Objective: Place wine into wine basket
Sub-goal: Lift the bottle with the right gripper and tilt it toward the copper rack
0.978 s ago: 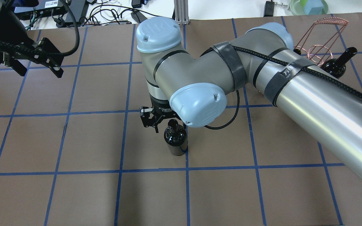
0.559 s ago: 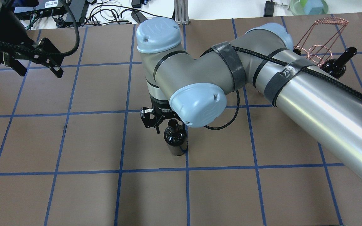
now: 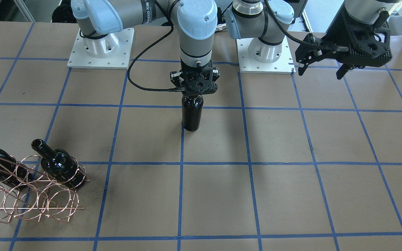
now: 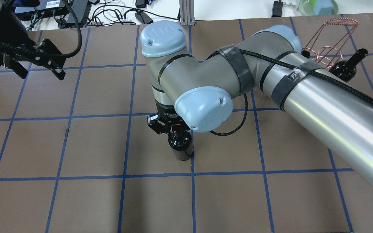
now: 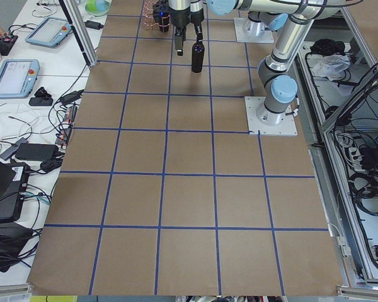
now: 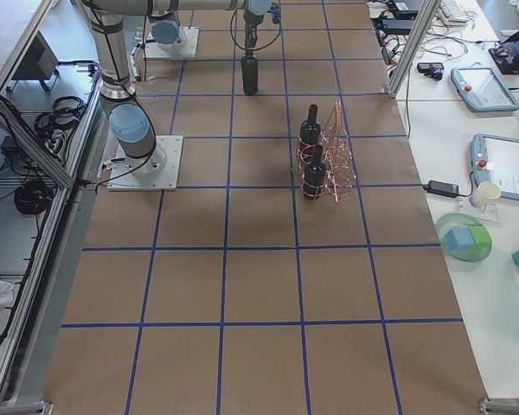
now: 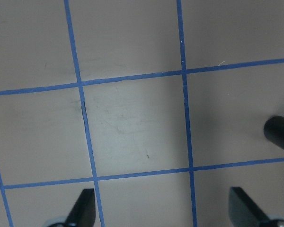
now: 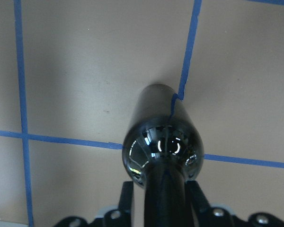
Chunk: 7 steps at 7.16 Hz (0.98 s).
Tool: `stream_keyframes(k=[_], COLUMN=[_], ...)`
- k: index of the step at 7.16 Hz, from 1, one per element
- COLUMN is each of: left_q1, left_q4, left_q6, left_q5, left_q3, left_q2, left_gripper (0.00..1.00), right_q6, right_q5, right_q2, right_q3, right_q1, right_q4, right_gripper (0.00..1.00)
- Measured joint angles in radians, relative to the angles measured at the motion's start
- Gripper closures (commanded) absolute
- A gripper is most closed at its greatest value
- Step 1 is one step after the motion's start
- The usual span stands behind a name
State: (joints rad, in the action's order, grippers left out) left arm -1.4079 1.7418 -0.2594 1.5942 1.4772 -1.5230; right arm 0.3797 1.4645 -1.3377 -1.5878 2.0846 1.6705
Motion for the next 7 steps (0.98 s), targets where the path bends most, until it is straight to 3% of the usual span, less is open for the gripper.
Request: stream_keyframes(k=[4,7], left_q1=[0.000,0.000], left_q4=[0.002,0.001], left_q6=[0.000,0.000], left_q5=[0.001,0.001], left_q3=[0.001,0.000], left_q2=[0.001,0.003], left_gripper=[0.00,0.00], right_q6=[-0.025,-0.142], right_q5=[0.008,0.016], right_q2=[0.000,-0.021], right_q3=[0.008,0.051], right_q1=[-0.007,-0.091], right_q4=[0.000,-0.032], right_gripper=[1.00,1.00])
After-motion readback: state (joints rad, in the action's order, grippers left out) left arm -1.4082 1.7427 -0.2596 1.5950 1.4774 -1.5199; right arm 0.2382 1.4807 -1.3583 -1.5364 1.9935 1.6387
